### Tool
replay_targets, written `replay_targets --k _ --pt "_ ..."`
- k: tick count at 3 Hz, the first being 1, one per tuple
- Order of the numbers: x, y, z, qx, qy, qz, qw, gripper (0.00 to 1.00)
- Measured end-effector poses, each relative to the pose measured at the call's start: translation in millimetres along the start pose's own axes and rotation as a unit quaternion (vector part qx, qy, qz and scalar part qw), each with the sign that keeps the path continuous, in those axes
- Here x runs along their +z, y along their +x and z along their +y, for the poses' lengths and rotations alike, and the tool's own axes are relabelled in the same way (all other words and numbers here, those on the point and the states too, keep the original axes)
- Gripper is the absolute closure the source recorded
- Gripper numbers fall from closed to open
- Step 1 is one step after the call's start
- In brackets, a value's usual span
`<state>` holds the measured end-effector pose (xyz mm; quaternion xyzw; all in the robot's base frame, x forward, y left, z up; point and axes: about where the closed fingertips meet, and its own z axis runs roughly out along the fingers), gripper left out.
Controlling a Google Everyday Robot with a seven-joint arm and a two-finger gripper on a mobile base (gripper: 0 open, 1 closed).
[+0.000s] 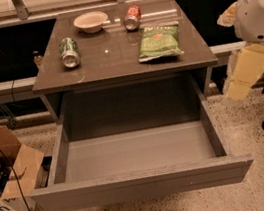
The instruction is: Place green jalapeno chip bag into top drawer
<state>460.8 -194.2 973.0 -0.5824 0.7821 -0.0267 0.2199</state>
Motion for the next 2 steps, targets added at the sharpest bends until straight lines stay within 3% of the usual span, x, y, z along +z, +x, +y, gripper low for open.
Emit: replay_targets --k 1,2 --pt "17.4 -13.3 -10.1 0.012 0.004 -0.034 0.9993 0.0" --pt "58.2 -34.0 -44.5 0.012 -0.011 -0.062 0.9979 0.0"
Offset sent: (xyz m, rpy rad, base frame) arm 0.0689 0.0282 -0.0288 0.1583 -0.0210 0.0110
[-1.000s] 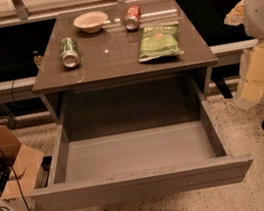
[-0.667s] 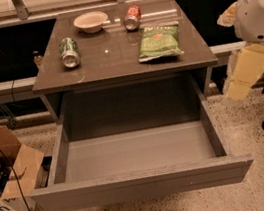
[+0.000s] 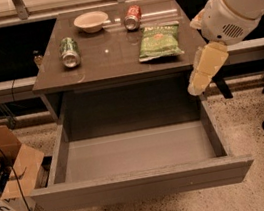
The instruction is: Place green jalapeno chip bag into top drawer
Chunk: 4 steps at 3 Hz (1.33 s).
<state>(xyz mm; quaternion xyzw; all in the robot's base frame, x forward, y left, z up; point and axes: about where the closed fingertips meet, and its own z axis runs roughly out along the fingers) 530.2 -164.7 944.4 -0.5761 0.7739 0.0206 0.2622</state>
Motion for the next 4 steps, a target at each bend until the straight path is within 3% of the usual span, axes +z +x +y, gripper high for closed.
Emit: replay_targets --k 2,4 --pt "5.4 -3.9 -0.7 0.003 0.001 -0.007 1.0 0.0" --pt "39.9 -39.7 -32.2 0.018 0.024 -0.052 0.9982 0.0"
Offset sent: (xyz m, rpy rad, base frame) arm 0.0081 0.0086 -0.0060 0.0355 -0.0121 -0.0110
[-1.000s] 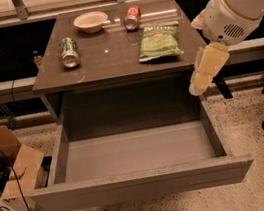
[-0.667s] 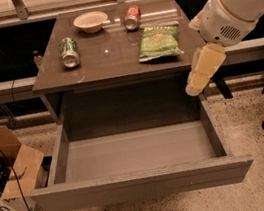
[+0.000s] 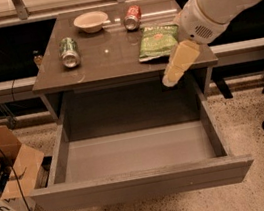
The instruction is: Place green jalapeno chip bag into top drawer
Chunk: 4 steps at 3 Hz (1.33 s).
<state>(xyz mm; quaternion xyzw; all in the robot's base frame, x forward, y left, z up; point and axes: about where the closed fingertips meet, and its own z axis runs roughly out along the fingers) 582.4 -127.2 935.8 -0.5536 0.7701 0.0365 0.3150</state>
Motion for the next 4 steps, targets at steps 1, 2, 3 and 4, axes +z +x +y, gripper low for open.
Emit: replay_targets --k 1,2,3,4 --pt "19.6 -8.5 -18.6 0.017 0.01 -0.023 0.9995 0.0" --pt "35.4 -11.6 -40.9 0.041 0.014 -0.052 0.9977 0.0" --pt "50.6 -11.9 -64.1 0.058 0.019 -0.07 0.9956 0.0" --pt "56.2 -11.7 -67.7 0.063 0.02 -0.07 0.9953 0.0"
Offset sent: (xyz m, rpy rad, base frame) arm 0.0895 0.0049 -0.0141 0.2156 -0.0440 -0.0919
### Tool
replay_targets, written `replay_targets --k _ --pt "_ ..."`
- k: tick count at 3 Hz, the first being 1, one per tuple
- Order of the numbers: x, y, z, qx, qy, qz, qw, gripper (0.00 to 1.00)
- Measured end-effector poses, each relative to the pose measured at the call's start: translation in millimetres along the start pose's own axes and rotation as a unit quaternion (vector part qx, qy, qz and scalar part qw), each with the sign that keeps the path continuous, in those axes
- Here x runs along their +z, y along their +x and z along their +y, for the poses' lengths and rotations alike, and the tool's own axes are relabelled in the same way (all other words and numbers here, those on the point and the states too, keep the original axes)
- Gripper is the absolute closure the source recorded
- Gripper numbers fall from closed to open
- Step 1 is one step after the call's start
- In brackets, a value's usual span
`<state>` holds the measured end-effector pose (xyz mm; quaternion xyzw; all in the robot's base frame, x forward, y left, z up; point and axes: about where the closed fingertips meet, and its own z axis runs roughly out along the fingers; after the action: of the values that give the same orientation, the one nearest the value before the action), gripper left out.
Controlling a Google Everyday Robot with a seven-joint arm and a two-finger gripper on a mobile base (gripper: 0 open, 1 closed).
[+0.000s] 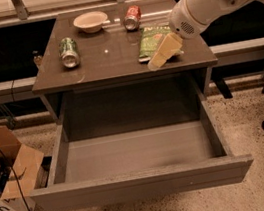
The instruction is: Place green jalapeno chip bag into top drawer
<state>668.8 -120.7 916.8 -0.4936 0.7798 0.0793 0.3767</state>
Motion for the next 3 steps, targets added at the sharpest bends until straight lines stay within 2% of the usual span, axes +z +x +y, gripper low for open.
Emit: replay_targets --k 1,2,3 --pt "7.7 1.6 -0.8 0.006 0.003 0.005 1.0 0.0" --pt "21.5 2.8 -11.6 0.018 0.025 0.005 0.9995 0.0" --pt "27.3 11.8 -27.9 0.043 0.052 -0.001 0.9977 0.0"
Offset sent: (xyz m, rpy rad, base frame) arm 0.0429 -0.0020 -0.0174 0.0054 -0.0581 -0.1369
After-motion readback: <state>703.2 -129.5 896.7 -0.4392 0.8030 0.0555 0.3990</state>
